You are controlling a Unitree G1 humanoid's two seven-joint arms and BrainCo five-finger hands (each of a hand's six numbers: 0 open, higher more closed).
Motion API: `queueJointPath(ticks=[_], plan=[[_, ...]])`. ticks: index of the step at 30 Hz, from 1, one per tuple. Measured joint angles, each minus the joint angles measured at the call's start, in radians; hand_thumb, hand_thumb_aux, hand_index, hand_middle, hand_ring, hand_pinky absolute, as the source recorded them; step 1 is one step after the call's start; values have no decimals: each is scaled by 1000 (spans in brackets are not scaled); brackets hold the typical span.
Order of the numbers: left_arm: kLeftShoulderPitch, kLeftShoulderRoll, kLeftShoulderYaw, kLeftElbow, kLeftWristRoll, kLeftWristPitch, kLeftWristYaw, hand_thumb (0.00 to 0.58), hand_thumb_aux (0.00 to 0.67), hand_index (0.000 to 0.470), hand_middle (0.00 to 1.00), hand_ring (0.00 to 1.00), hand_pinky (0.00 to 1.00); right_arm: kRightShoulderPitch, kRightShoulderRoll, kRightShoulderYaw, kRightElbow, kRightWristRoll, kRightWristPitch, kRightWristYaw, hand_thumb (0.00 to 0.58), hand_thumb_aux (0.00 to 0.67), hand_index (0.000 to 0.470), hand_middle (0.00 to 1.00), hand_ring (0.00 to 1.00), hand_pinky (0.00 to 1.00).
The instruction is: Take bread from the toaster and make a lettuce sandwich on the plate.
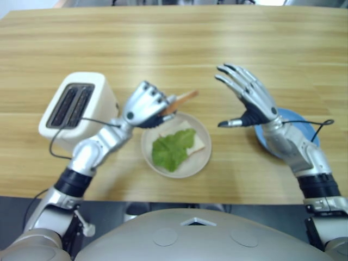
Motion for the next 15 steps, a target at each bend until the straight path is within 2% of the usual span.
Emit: queueJointPath(ticks=[8, 15], plan=[[-52, 0, -145, 122, 213, 130, 197, 580, 670, 460, 1000, 1000, 1000, 8, -2, 30, 11, 7, -33, 66, 0, 0, 0, 0, 0, 0], [-74, -15, -249, 168, 306, 223, 272, 580, 670, 460, 1000, 1000, 1000, 8, -6, 105, 58, 7, -42, 147, 0, 0, 0, 0, 0, 0]])
